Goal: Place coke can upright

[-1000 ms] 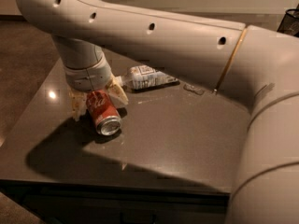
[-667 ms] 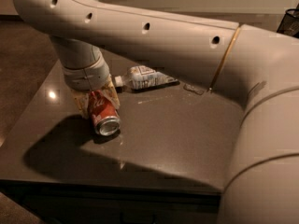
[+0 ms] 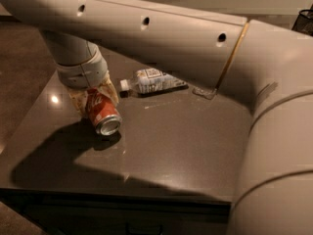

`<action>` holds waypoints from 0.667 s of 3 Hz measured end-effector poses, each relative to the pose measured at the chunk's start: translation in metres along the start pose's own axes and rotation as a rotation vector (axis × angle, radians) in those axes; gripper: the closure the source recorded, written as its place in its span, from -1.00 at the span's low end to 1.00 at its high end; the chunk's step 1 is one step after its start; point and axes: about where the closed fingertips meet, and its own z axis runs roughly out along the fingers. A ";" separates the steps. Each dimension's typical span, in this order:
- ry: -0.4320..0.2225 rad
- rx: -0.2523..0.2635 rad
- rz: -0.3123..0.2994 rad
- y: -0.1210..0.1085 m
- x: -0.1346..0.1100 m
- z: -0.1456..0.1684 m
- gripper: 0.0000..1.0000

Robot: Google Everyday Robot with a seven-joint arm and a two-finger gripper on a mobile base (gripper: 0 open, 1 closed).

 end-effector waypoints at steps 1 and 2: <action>-0.126 -0.048 -0.164 0.002 -0.004 -0.026 1.00; -0.243 -0.084 -0.260 0.000 0.002 -0.039 1.00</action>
Offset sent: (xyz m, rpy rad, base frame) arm -0.0063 -0.0019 0.0506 0.2077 -0.2273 0.3516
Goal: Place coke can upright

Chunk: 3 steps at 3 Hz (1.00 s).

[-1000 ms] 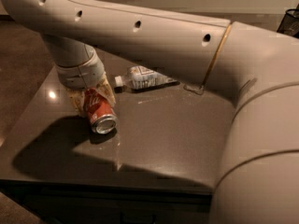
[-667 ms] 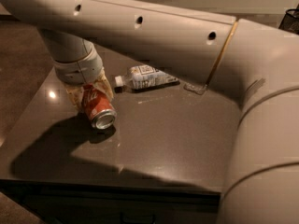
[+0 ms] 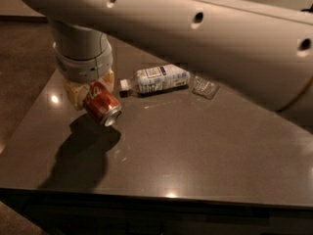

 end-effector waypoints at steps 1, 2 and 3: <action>-0.140 -0.054 -0.035 -0.010 0.003 -0.004 1.00; -0.323 -0.130 -0.034 -0.025 -0.001 -0.007 1.00; -0.475 -0.168 -0.056 -0.031 -0.013 -0.016 1.00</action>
Offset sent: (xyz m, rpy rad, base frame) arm 0.0339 -0.0180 0.0192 0.4558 -0.2348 0.0929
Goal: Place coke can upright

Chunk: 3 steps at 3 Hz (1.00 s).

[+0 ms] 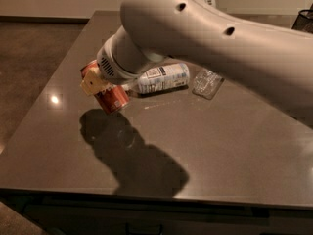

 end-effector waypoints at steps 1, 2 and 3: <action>-0.041 0.018 -0.027 -0.003 -0.005 -0.004 1.00; -0.041 0.018 -0.027 -0.003 -0.005 -0.004 1.00; -0.091 -0.021 0.006 -0.004 0.000 -0.003 1.00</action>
Offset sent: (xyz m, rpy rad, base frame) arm 0.0018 -0.0012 0.0038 0.0073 -0.0360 0.0028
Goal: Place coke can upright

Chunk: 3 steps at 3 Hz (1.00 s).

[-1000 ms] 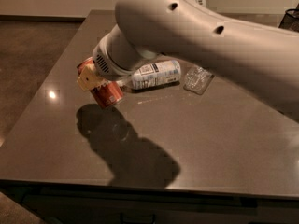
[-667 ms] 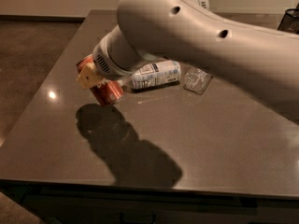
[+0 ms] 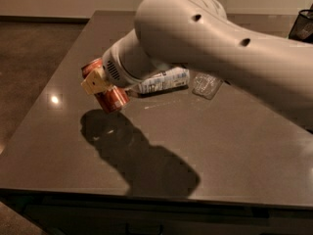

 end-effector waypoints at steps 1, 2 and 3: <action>-0.112 -0.082 0.062 0.000 0.018 0.018 1.00; -0.243 -0.177 0.164 0.001 0.029 0.033 1.00; -0.309 -0.213 0.234 -0.005 0.035 0.036 1.00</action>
Offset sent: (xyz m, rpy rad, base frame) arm -0.0213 -0.0653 -0.0215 0.7047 -0.0746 -0.0501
